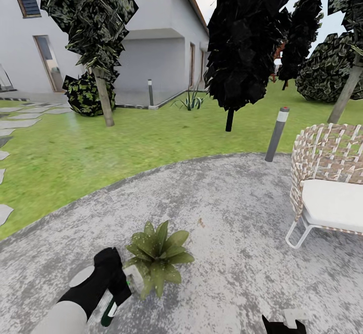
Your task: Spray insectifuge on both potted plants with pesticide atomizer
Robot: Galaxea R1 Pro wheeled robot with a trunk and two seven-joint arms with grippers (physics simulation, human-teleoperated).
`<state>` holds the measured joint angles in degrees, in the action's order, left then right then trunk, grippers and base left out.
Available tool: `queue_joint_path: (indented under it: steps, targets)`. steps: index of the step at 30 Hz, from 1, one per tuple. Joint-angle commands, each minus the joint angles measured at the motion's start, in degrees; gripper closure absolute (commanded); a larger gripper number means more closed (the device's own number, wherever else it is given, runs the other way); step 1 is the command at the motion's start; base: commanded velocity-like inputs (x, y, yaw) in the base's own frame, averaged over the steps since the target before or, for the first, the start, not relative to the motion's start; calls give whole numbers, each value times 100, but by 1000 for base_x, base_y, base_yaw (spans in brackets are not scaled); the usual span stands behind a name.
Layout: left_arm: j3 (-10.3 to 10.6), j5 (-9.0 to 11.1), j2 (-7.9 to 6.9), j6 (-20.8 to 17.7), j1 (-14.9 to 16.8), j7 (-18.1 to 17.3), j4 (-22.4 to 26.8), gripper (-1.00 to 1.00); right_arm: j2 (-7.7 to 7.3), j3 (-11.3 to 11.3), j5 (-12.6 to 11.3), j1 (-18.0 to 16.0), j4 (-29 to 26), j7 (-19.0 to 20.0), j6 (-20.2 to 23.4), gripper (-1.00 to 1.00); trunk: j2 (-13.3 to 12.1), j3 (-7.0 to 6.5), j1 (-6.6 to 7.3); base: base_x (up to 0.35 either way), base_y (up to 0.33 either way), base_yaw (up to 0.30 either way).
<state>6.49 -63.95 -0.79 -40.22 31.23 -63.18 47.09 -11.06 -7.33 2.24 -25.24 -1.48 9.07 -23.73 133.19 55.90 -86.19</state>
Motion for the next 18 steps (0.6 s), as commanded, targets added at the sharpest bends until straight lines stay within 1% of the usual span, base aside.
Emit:
queue_joint_path:
  steps: [1, 2, 4, 6, 7, 8, 9, 11, 14, 16, 18]
  targets:
    - [19, -13, -32, -2, 1, -39, 6, 100, -2, -49, 22, -2, 6, 33, -17, -100, 2, 5, 1, 0, 0, 0]
    - [19, -8, -47, 32, -1, -45, 4, 100, -2, -49, 22, -2, 7, 33, -17, -100, 2, 5, 1, 0, 0, 0]
    - [8, -8, 11, 55, -2, -52, 7, 100, -2, -49, 22, -1, 7, 33, -17, -100, 2, 5, 1, 0, 0, 0]
    - [69, -7, 108, 50, 3, -49, 13, 100, -2, -49, 24, -3, 7, 33, -17, -100, 2, 5, 1, 0, 0, 0]
    - [217, -10, 195, 38, 5, -41, 16, 100, -2, -49, 23, -1, 7, 33, -17, -100, 2, 5, 1, 0, 0, 0]
    - [433, -13, 258, 12, 6, -31, 18, 100, -2, -49, 22, -1, 7, 33, -17, -100, 2, 5, 1, 0, 0, 0]
    - [576, -13, 273, -2, 6, -27, 19, 100, -2, -49, 22, -2, 7, 33, -17, -100, 2, 5, 1, 0, 0, 0]
    - [626, 28, 223, 0, 2, -38, 11, 100, -2, -49, 24, -1, 7, 33, -17, -100, 2, 5, 1, 0, 0, 0]
    - [637, 62, 36, 18, -63, -52, 4, 100, -2, -49, 29, 0, 7, 33, -17, -100, 2, 5, 1, 0, 0, 0]
    - [641, 65, -16, 37, -172, -53, 3, 100, -2, -49, 29, -2, 7, 33, -17, -100, 2, 5, 1, 0, 0, 0]
    - [636, 60, -31, 46, -276, -46, 2, 100, -2, -49, 31, 0, 7, 33, -17, -100, 2, 5, 1, 0, 0, 0]
